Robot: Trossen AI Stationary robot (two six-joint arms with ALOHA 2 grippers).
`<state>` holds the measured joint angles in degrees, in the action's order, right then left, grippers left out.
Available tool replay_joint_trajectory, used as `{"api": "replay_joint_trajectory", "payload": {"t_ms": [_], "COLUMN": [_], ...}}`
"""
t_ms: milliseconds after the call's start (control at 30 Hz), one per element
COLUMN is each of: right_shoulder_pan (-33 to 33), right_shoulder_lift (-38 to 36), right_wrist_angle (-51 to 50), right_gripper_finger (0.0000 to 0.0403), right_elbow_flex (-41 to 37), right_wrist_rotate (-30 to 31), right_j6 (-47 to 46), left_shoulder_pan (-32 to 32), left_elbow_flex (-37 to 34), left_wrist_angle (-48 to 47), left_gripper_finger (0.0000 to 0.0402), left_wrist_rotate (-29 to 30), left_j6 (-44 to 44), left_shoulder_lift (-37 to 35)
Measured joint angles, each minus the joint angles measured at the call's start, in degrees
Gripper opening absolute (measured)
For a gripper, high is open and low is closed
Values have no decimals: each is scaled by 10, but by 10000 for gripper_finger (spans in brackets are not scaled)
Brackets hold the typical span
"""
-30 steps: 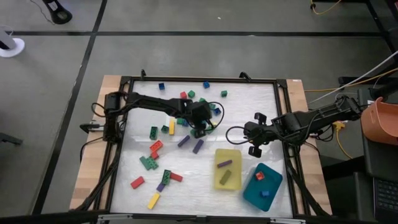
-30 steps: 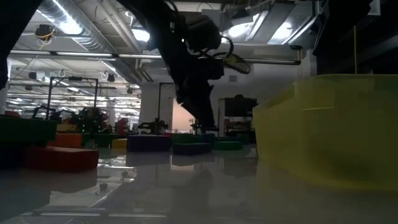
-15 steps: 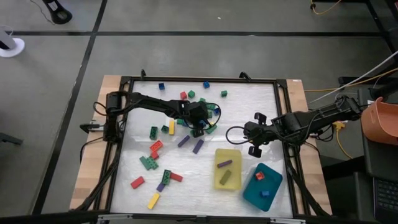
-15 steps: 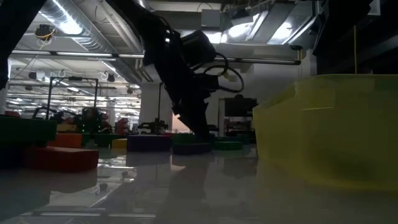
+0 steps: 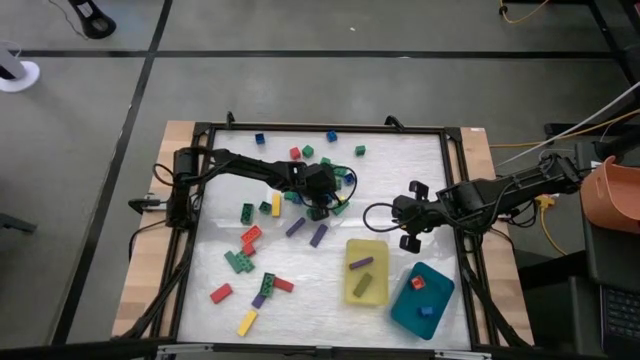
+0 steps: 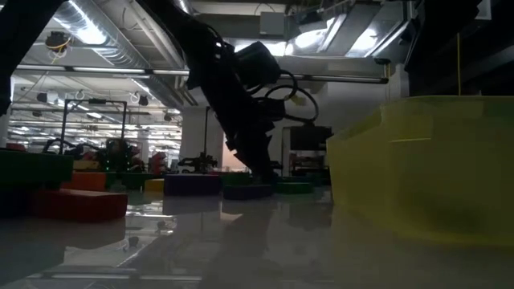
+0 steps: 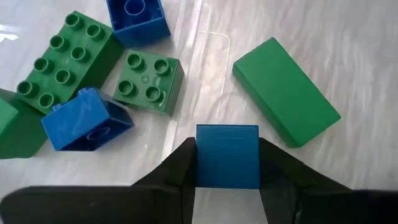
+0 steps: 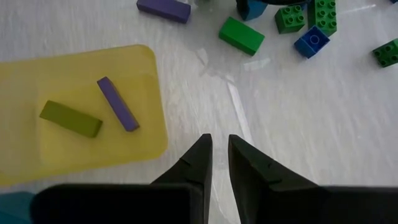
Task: Sort blocks by size
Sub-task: Put the small blue block into the blue bin, then put the long violet block into the yellow bin
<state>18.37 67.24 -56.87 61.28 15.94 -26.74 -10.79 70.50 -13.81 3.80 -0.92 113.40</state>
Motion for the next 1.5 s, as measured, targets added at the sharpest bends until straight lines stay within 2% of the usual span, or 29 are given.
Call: {"api": "replay_joint_trajectory", "payload": {"t_ms": [133, 233, 367, 433, 567, 733, 867, 1100, 1233, 1367, 1500], "right_shoulder_pan": [0, 0, 0, 0, 0, 0, 0, 0, 0, 0, 0], "right_shoulder_lift": [0, 0, 0, 0, -2, -12, -17, -19, -19, -19, -19], "right_wrist_angle": [-3, -4, -4, -4, -8, -7, -1, 3, 3, 3, 2], "right_gripper_finger": [53, 53, 53, 53, 53, 53, 53, 53, 53, 53, 53], "right_elbow_flex": [0, 0, 0, 0, 0, 0, 0, 0, 0, 0, 0], "right_wrist_rotate": [1, 1, 4, 10, 31, 51, 55, 55, 55, 55, 55], "right_j6": [0, 1, 1, 1, 2, 2, 1, 0, 0, 0, 0], "left_shoulder_pan": [5, 14, 49, 80, 151, 228, 265, 290, 292, 293, 293], "left_elbow_flex": [5, 24, 33, 34, 34, 70, 144, 307, 382, 418, 420], "left_wrist_angle": [0, 39, 181, 270, 382, 478, 477, 459, 435, 441, 430], "left_gripper_finger": [113, 113, 113, 113, 113, 113, 113, 114, 135, 152, 165], "left_wrist_rotate": [-18, -53, -128, -145, -143, -79, -48, -46, -46, -45, -39], "left_j6": [16, 55, 112, 123, 128, 129, 115, 98, 93, 84, 84], "left_shoulder_lift": [-16, -36, -38, -27, 11, 77, 136, 259, 316, 341, 343]}}
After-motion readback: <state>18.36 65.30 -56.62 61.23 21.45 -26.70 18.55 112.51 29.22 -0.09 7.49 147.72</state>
